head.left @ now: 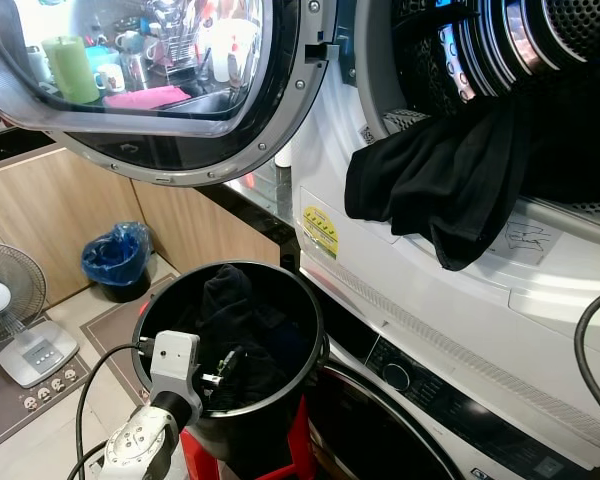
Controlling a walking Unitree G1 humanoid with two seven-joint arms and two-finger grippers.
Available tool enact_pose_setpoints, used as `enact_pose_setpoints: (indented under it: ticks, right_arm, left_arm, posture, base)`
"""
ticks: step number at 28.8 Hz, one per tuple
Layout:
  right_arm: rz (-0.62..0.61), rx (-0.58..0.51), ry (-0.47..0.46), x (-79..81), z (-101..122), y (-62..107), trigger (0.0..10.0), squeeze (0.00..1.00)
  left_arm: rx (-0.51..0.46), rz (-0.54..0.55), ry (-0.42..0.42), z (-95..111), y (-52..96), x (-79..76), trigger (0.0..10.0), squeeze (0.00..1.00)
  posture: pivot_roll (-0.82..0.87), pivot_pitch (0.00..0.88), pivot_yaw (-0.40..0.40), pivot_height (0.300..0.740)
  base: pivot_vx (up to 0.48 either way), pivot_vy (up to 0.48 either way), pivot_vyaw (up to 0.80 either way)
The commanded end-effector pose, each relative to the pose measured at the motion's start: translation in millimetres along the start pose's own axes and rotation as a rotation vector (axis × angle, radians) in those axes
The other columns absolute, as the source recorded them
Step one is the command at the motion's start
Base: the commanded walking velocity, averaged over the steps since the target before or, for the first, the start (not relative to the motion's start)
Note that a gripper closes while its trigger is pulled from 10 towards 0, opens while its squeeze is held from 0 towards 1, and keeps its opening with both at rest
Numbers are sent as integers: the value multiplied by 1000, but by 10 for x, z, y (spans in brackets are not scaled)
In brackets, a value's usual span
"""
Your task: Clothes washing
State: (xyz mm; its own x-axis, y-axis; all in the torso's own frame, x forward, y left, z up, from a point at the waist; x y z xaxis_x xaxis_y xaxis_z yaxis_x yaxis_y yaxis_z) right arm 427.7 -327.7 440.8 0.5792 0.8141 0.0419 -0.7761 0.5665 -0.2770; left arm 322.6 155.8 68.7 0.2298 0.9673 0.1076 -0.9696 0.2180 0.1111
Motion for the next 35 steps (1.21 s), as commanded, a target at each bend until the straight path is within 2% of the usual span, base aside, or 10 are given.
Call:
enact_pose_setpoints:
  ticks: [1,6,11,12,13,15,20,23,30,35]
  right_arm:
    - [-65,-40,-29,-145,128,-13,10000,0]
    - [-302,-168,-22,-519,267,25,10000,0]
    - [-111,-18,-30,-155,-151,1,10000,0]
    - [-111,-18,-30,-155,-151,1,10000,0]
    - [5,91,-74,93,-445,39,10000,0]
    - [26,110,-94,151,-512,55,10000,0]
    - [131,79,-185,373,-438,91,10000,0]
    - [208,30,-335,486,-274,110,10000,0]
    - [333,-61,-629,549,-75,152,10000,0]
    - [428,-113,-721,581,-54,204,10000,0]
  left_arm:
    - [3,7,10,7,14,9,10000,0]
    - [-22,32,8,55,11,56,10000,0]
    - [-24,35,7,66,1,57,10000,0]
    - [-24,35,7,66,1,57,10000,0]
    - [-22,29,6,65,2,40,10000,0]
    - [-22,29,7,64,3,40,10000,0]
    - [-22,37,9,66,12,64,10000,0]
    - [-25,40,12,68,12,70,10000,0]
    - [-29,30,20,68,12,37,10000,0]
    - [-29,26,20,64,14,31,10000,0]
  posture:
    - [59,27,-4,740]
    - [59,35,-1,740]
    - [60,38,0,740]
    - [60,38,0,740]
    - [62,40,2,740]
    - [63,42,2,740]
    - [65,48,3,740]
    - [58,51,3,740]
    - [57,53,6,740]
    - [53,56,8,740]
  base:
    - [0,0,0]
    - [0,0,0]
    - [0,0,0]
    - [0,0,0]
    - [0,0,0]
    - [0,0,0]
    - [0,0,0]
    - [0,0,0]
    - [0,0,0]
    - [0,0,0]
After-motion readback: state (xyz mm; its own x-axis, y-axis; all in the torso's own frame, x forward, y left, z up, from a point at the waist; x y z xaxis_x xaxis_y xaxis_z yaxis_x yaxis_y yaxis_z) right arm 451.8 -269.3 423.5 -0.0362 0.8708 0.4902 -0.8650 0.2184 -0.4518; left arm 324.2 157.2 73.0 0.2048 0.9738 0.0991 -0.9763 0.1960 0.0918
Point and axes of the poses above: a point about 5 cm out from each wrist's last joint towards the gripper, its own y axis pointing back from the gripper into the wrist, its own z axis along the axis of the wrist's last joint, x = y × z, the point moved 6 cm from there along -y, pointing out of the wrist towards the gripper, and after that the axes turned 11 degrees about -y, right-handed, at the moved point
